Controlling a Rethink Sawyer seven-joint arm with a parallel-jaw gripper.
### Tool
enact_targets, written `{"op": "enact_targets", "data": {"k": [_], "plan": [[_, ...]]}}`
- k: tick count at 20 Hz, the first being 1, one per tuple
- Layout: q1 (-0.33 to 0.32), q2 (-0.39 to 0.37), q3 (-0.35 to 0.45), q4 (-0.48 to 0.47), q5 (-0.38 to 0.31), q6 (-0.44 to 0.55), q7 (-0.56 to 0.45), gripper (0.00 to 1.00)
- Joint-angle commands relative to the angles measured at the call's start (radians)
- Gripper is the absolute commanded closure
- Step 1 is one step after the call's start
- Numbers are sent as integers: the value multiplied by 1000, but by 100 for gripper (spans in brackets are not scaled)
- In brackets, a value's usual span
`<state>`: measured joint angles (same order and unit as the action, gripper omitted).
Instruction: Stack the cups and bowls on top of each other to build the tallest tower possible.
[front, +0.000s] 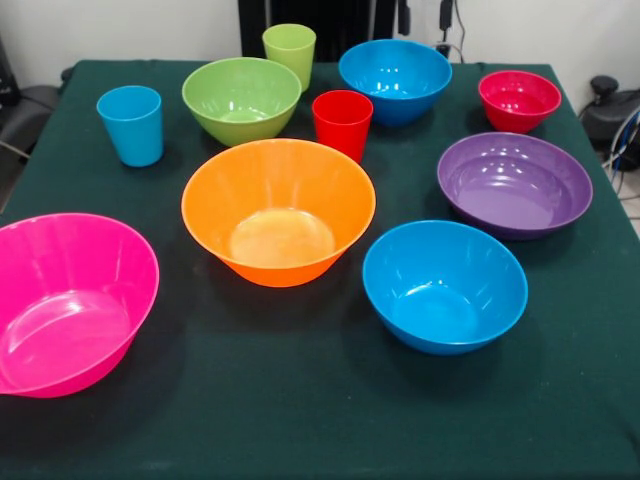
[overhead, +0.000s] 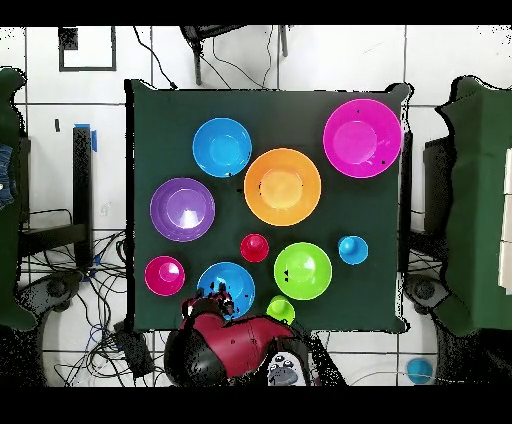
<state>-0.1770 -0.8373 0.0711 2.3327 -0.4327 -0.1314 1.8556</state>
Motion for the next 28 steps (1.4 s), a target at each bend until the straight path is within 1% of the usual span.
{"op": "enact_targets", "data": {"k": [1,2,4,5,7,10,13,15,19,21,23,24,25,26,28], "plan": [[3,-17,27,-39,90,406,26,0],[5,-16,25,-49,90,426,17,0],[4,-16,20,-44,91,414,37,0],[8,-12,20,-62,87,432,32,0],[7,-8,25,-72,79,440,41,0],[-9,-8,48,-67,70,441,56,0],[-3,-1,54,-66,60,442,67,0],[9,13,54,-63,59,424,84,0],[24,49,76,-49,72,353,116,0],[65,71,61,-60,58,299,135,0],[100,96,49,-69,61,248,158,0],[133,110,33,-82,60,213,172,0],[154,117,20,-91,62,201,179,0],[189,130,0,-104,70,189,194,0],[217,150,-12,-109,94,147,211,0]]}}
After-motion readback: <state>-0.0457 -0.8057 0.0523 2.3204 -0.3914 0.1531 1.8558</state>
